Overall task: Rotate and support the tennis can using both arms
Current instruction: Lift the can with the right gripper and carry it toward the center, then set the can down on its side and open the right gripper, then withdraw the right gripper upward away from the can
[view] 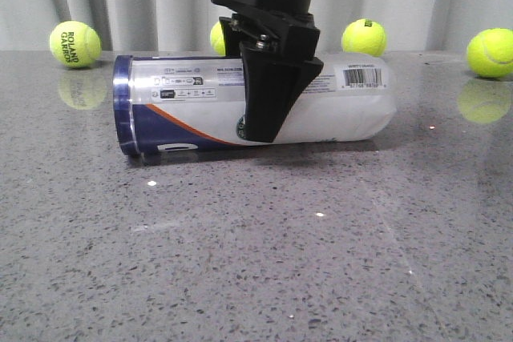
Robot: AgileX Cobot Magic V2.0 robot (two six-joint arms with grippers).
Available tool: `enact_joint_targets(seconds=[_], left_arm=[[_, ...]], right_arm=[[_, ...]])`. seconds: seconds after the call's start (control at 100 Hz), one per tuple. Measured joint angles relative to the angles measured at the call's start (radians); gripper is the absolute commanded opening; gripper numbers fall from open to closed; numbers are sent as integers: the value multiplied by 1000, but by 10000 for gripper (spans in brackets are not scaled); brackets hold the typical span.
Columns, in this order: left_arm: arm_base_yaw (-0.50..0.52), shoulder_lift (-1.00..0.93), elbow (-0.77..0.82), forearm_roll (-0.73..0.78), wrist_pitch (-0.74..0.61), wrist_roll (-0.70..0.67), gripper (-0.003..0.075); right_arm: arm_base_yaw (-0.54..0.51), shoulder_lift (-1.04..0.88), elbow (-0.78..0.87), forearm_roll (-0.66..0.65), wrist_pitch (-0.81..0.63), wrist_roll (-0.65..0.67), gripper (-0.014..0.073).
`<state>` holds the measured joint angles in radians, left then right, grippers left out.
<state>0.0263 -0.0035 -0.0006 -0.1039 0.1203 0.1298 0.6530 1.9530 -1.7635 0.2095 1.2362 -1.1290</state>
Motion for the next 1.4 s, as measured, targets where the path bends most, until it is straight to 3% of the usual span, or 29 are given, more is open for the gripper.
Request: enact_joint_targets(seconds=[0.28,0.63,0.77,0.99,1.11,1.3,1.37,1.4], left_arm=[[0,0,0,0,0,0,-20],[0,0,0,0,0,0,-20],[0,0,0,0,0,0,-20],[0,0,0,0,0,0,-20],[0,0,0,0,0,0,-20],[0,0,0,0,0,0,-20],[0,0,0,0,0,0,-20],[0,0,0,0,0,0,-20]], right_arm=[[0,0,-69,0,0,9,646],[0,-48,-106,-14,0,166,646],[0,-98,-106,-61,4,347,646],[0,-174,-110,-193,10,739,627],[0,-202,-110,-253,12,914,491],[-11,-251,-110,-280,13,1058,65],[-19,-272,-110,-283,16,1090,-67],[-21,-281,-110,-283,16,1100,-67]])
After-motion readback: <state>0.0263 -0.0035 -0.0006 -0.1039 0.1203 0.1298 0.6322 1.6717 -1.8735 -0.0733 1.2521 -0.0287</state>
